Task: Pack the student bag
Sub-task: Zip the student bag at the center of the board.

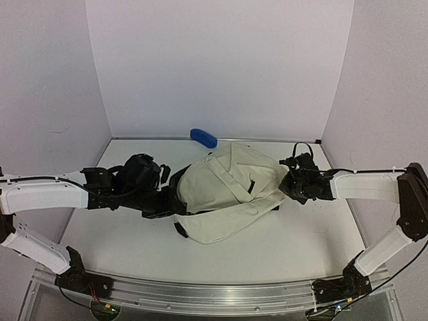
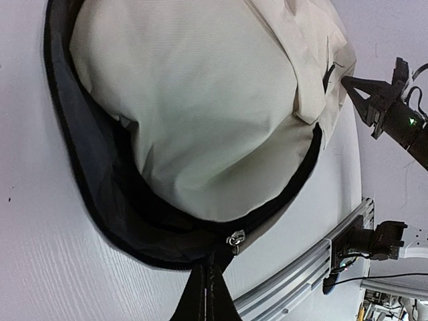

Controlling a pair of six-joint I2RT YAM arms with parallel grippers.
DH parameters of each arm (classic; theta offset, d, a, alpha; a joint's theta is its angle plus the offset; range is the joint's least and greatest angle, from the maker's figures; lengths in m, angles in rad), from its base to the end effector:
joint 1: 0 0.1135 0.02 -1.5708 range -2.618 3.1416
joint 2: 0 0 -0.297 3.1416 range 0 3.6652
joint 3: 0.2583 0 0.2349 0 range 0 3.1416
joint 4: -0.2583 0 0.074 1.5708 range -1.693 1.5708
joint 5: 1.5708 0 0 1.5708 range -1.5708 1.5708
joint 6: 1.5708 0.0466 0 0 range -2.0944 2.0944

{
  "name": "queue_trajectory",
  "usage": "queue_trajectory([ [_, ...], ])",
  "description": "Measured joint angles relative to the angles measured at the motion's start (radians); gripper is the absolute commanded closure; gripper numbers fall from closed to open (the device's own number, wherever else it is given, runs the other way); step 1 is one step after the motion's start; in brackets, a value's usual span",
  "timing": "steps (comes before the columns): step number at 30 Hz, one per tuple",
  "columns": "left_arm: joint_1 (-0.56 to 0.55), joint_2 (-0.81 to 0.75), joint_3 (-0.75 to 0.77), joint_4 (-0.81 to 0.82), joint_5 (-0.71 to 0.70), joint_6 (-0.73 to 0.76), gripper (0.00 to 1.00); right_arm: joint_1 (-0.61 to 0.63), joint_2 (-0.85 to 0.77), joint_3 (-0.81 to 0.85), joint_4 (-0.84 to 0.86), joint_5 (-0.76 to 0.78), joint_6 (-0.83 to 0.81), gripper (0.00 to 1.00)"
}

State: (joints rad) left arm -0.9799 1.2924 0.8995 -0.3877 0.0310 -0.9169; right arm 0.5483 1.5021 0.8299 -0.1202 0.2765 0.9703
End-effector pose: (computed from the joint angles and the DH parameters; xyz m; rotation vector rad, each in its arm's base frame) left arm 0.1419 -0.2141 0.2827 0.0973 2.5604 -0.8913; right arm 0.2610 0.1445 0.2307 0.6265 2.2813 0.4285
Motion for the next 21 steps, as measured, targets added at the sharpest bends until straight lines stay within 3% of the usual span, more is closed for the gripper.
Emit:
queue_trajectory([
  [12,0.187,-0.058,-0.056,0.021,0.019,0.035,1.00,-0.004,-0.001,0.000,0.014,-0.036,-0.018,0.98],
  [15,0.201,-0.058,-0.056,0.043,0.023,0.065,1.00,-0.008,-0.023,-0.014,0.053,-0.060,-0.075,0.77],
  [18,0.205,-0.058,-0.056,0.060,0.032,0.094,1.00,-0.029,-0.084,-0.028,0.073,-0.084,-0.175,0.39],
  [21,0.211,-0.058,-0.056,0.082,0.048,0.116,1.00,-0.046,-0.172,-0.028,0.100,-0.115,-0.282,0.22],
])
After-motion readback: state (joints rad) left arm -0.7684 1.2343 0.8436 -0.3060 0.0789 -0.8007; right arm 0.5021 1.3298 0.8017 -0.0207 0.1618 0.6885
